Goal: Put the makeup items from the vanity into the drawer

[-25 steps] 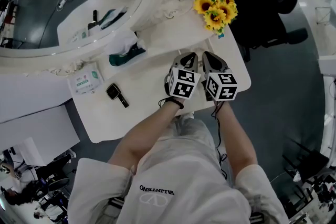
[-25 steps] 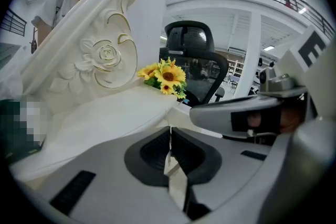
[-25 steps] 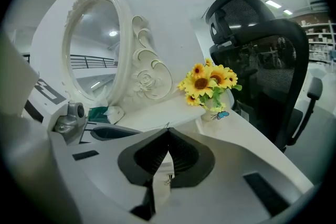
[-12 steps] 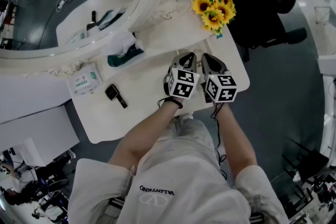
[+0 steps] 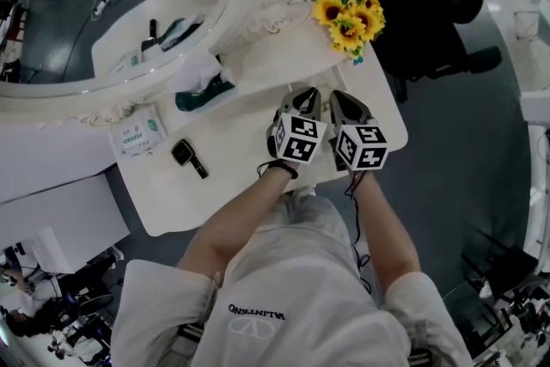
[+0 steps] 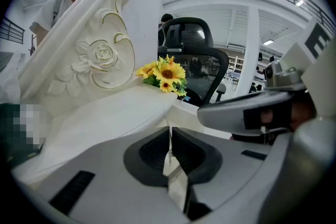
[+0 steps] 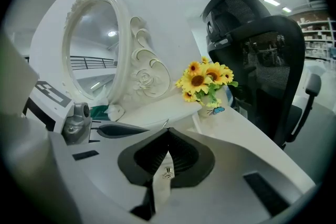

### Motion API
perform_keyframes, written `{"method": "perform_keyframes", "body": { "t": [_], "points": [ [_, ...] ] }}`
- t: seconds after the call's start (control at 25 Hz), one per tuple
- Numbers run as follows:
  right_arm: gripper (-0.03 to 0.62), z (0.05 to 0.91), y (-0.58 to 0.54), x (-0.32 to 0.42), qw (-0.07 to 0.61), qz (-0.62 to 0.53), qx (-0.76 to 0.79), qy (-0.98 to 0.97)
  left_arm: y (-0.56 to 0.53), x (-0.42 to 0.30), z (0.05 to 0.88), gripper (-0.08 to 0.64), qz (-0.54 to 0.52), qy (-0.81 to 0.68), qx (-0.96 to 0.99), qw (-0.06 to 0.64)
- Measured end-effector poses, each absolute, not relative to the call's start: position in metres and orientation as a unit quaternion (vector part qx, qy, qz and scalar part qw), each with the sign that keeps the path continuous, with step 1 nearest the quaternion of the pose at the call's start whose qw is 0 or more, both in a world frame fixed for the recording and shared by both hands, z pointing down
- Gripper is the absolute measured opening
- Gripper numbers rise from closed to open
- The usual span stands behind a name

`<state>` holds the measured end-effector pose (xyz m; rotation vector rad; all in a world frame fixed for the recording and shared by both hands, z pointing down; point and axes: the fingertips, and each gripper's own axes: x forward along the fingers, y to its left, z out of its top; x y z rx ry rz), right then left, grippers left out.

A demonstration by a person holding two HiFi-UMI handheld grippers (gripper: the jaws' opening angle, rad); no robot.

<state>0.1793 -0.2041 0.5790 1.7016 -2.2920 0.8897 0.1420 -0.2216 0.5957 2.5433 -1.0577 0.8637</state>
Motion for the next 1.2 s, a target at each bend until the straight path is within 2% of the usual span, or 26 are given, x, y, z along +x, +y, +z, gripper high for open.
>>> {"method": "perform_keyframes", "body": {
  "t": [0.48,0.6,0.8,1.2],
  "points": [
    [0.012,0.58,-0.199,0.182,0.075,0.295,0.569,-0.764,-0.22,0.145,0.596,0.052,0.294,-0.358,0.877,0.128],
    [0.012,0.579,-0.197,0.184,0.074,0.294,0.571,-0.763,-0.218,0.147,0.594,0.092,0.287,-0.355,0.88,0.13],
    [0.012,0.574,-0.191,0.188,0.073,0.291,0.577,-0.76,-0.215,0.144,0.586,0.094,0.279,-0.358,0.882,0.124],
    [0.012,0.57,-0.181,0.188,0.076,0.288,0.579,-0.759,-0.212,0.129,0.582,0.005,0.282,-0.376,0.875,0.115]
  ]
}}
